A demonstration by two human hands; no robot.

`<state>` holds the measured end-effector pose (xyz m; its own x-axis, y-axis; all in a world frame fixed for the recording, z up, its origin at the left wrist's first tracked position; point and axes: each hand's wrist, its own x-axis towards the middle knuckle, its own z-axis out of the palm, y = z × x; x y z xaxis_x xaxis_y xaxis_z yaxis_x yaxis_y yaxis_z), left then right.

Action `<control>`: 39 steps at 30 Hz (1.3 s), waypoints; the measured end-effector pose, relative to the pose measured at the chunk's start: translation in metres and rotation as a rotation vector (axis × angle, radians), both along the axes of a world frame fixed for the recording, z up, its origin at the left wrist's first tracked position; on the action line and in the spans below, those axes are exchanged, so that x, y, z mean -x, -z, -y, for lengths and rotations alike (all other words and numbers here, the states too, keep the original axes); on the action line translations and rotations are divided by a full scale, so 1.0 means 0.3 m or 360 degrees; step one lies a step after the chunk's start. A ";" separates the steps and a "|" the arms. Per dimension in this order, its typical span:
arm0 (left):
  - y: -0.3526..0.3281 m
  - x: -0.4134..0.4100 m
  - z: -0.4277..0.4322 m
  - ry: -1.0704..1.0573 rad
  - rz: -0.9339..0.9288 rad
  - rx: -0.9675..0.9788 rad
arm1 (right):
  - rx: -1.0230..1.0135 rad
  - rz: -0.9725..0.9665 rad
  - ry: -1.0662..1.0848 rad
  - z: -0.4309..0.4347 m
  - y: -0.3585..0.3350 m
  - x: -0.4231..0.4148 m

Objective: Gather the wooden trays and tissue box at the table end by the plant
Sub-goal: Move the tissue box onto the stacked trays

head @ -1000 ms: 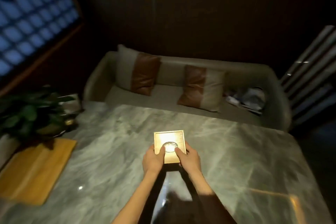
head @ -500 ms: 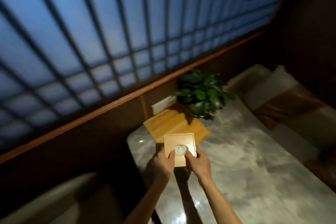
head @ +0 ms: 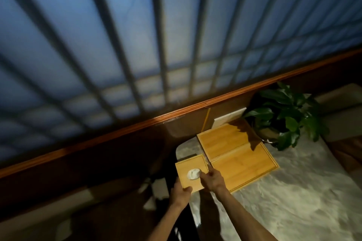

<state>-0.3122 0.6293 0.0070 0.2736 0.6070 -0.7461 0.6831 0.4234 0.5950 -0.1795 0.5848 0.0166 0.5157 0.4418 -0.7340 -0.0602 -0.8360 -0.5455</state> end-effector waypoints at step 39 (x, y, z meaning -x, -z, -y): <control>-0.020 -0.080 -0.287 0.1465 -0.0684 -0.0752 | 0.0222 0.0837 -0.1237 -0.096 0.041 -0.086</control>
